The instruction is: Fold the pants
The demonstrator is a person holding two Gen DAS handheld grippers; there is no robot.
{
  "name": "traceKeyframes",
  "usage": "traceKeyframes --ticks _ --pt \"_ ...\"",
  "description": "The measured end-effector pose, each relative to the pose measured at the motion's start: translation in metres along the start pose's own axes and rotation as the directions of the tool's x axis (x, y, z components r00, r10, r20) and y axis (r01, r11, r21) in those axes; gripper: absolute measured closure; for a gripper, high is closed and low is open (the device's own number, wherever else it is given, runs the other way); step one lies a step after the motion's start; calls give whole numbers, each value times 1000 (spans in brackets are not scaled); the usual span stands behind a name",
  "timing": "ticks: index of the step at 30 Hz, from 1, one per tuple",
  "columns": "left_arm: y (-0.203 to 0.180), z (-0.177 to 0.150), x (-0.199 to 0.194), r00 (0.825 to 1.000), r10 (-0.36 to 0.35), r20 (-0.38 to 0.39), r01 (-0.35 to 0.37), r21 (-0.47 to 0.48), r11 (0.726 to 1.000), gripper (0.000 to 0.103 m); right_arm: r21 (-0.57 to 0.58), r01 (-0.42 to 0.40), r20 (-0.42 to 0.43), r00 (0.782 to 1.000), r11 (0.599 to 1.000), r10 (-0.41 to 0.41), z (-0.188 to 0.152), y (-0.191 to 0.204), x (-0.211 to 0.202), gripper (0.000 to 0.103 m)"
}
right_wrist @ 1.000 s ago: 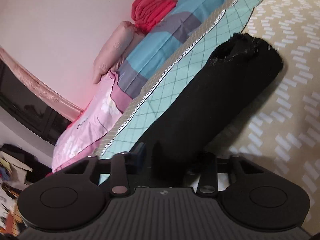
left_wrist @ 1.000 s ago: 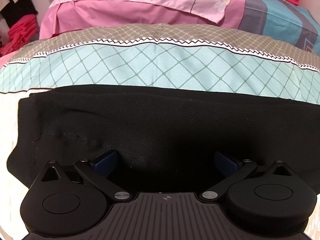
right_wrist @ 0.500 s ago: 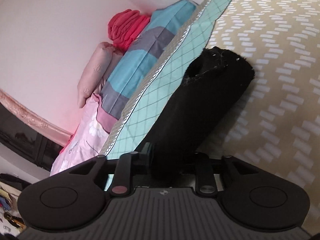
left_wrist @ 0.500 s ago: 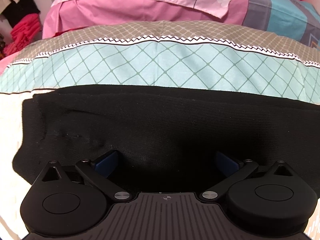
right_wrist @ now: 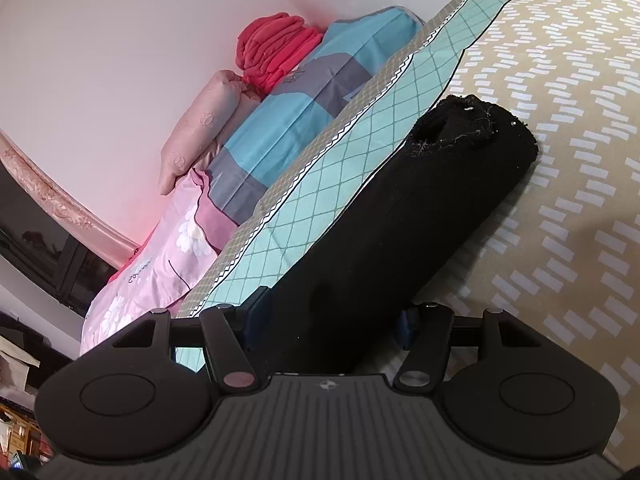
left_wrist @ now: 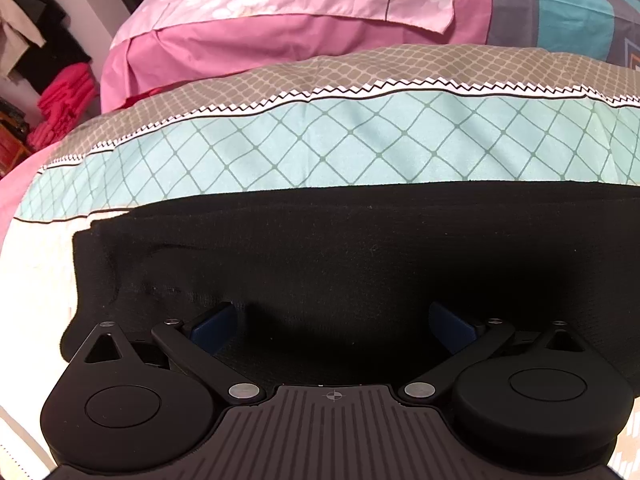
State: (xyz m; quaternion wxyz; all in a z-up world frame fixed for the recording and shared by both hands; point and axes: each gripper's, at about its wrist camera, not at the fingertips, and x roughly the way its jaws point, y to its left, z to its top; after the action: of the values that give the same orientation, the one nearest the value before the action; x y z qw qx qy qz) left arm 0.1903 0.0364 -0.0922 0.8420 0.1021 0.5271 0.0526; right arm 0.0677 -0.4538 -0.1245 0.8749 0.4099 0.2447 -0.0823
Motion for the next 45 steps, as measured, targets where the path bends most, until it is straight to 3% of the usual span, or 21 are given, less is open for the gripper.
traceKeyframes --ticks 7,12,16,21,25,30,36,40,42,44,45 --pt "-1 -1 1 1000 1 4 -1 6 1000 0 -4 -7 2 1000 1000 7 -3 -2 -1 37" --pt "2 -3 2 1000 -14 9 14 -10 1000 0 15 -26 -8 1000 1000 26 -16 6 -9 24" --pt "6 -4 4 999 -35 2 35 -36 999 0 -114 -25 -34 999 993 22 -27 21 -3 22" --pt "16 -4 8 996 -89 -20 87 -83 993 0 -9 -39 -12 999 999 39 -18 13 -2 23" --pt "29 -1 6 987 -153 -38 146 -155 977 0 -89 -24 -7 1000 996 23 -25 20 -1 22" --pt "41 0 -12 974 -228 5 225 -181 957 0 -40 -48 1 999 998 48 -21 12 -1 23" --pt "45 -6 -29 970 -241 40 245 -175 954 0 -48 -29 12 999 998 29 -22 17 3 23" --pt "49 -12 -33 966 -255 38 258 -173 951 0 -59 10 25 1000 998 -9 -20 19 7 33" --pt "53 -15 -32 964 -264 34 266 -182 947 0 -80 41 27 999 996 -38 -19 21 8 42" --pt "57 -18 -31 963 -269 30 269 -192 944 0 -130 108 32 994 986 -105 -17 25 10 71" --pt "59 -19 -31 963 -269 28 269 -198 943 0 -146 116 27 993 982 -113 -16 26 10 71"
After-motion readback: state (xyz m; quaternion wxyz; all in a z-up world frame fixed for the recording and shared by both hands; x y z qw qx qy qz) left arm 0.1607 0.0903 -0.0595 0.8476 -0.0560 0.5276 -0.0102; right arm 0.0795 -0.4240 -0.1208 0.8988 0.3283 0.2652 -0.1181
